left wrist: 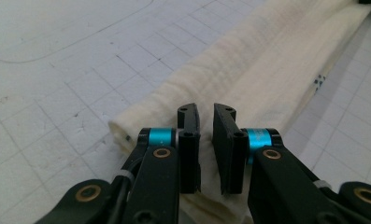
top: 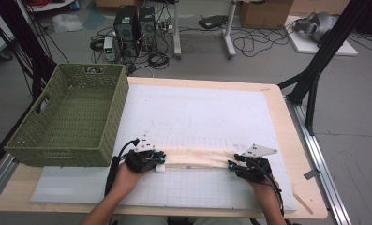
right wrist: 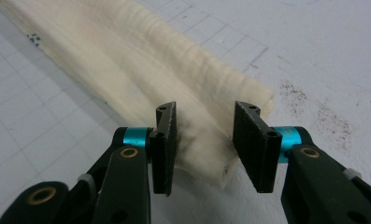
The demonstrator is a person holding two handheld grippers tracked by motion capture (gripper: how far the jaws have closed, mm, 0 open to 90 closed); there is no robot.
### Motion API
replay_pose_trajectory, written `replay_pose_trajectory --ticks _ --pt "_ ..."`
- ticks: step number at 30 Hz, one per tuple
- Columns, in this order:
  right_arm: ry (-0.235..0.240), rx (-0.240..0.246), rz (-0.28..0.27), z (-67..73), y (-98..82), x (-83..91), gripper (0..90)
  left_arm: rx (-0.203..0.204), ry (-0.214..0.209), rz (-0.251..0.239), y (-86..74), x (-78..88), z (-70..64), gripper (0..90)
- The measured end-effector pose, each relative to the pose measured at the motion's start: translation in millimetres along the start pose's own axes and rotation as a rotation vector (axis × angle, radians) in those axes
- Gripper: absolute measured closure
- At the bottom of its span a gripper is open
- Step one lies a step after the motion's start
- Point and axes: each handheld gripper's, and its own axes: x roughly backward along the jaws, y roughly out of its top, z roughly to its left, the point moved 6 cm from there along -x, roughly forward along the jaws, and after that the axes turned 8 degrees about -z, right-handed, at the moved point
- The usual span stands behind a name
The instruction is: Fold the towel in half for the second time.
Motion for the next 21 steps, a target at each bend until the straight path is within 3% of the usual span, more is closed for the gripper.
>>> replay_pose_trajectory --ticks 4,10,14,16,21 --pt "0.006 -0.017 -0.006 -0.3 0.5 1.3 59.6 0.011 0.004 -0.002 0.1 1.3 0.4 79.4" --pt "0.001 -0.019 -0.122 2.7 18.3 10.0 57.7 0.047 0.018 -0.053 6.7 6.1 4.7 67.8" --pt "0.017 -0.006 -0.037 4.6 3.8 -4.6 56.6 0.037 0.021 -0.029 1.5 4.0 5.6 67.1" --pt "0.018 -0.020 -0.032 4.6 1.6 -6.8 56.0 0.019 0.023 -0.026 0.7 3.4 5.2 67.0" --pt "0.015 -0.013 -0.019 3.3 1.2 -6.0 54.4 0.026 0.019 -0.020 -0.2 3.9 5.8 66.8"
